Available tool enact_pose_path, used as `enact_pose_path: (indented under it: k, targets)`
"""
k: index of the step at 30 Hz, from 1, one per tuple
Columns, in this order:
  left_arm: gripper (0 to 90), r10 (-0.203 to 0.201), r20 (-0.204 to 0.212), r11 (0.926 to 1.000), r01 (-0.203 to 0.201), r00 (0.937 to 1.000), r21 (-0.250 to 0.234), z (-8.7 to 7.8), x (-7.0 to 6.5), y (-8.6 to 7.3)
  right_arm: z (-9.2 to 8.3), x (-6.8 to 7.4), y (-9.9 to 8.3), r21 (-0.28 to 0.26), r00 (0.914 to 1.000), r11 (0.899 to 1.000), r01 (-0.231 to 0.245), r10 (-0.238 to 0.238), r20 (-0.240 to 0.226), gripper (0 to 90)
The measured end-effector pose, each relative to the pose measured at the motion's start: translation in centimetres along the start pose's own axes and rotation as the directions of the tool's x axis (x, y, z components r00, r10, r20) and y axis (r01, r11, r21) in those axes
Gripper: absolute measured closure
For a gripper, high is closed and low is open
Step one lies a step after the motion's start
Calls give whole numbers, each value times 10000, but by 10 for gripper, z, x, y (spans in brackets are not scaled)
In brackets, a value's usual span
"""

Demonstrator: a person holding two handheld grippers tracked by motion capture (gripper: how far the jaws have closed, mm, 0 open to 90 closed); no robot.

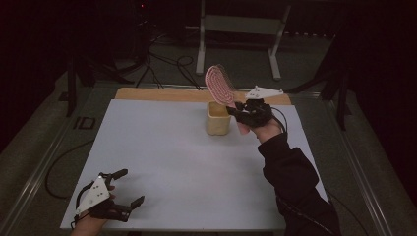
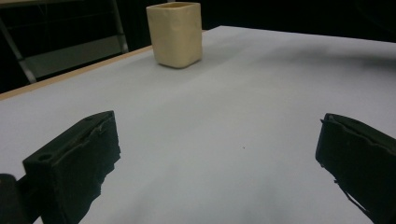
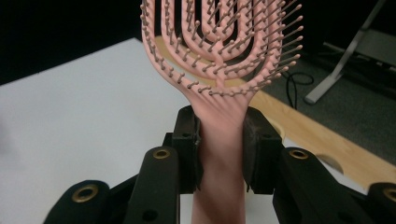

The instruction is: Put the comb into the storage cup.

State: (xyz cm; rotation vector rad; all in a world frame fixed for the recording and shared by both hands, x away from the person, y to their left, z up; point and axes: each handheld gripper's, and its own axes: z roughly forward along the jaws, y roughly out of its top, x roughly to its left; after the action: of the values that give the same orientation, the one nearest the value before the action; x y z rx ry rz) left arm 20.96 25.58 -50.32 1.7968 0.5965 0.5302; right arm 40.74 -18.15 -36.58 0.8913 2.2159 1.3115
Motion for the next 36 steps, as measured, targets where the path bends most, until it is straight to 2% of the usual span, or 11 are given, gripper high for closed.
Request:
enact_pose_path:
  k: [6, 8, 18, 23, 24, 26, 36]
  targets:
    - [0, -31, -2, 10000, 31, 10000, -17, -1, 0, 0, 8, -1, 6, -444, 10000, 9990, -48, 46, -61, 706]
    - [0, -46, -3, 10000, 46, 10000, -8, -1, 0, 0, 12, -2, 9, -492, 9998, 9988, -72, 64, -168, 706]
    - [0, -69, 26, 10000, 69, 10000, -37, -1, 1, 0, 28, -2, 20, -810, 9999, 9967, 54, -65, -132, 706]
    - [0, -92, 31, 9999, 93, 10000, -69, -1, 1, 0, 34, -4, 24, -1211, 9997, 9926, 58, -85, -215, 706]
    - [0, -96, 30, 9999, 96, 9999, -66, -1, 1, 0, 36, -4, 25, -1213, 9998, 9926, -43, 17, -220, 706]
    - [0, -94, 31, 9999, 94, 10000, -68, -1, 1, 0, 39, -5, 26, -1347, 9996, 9909, 80, -116, -260, 706]
    - [0, -115, 34, 9999, 116, 9999, -87, -2, 1, -1, 56, -8, 32, -1771, 9991, 9842, -11, -65, -425, 706]
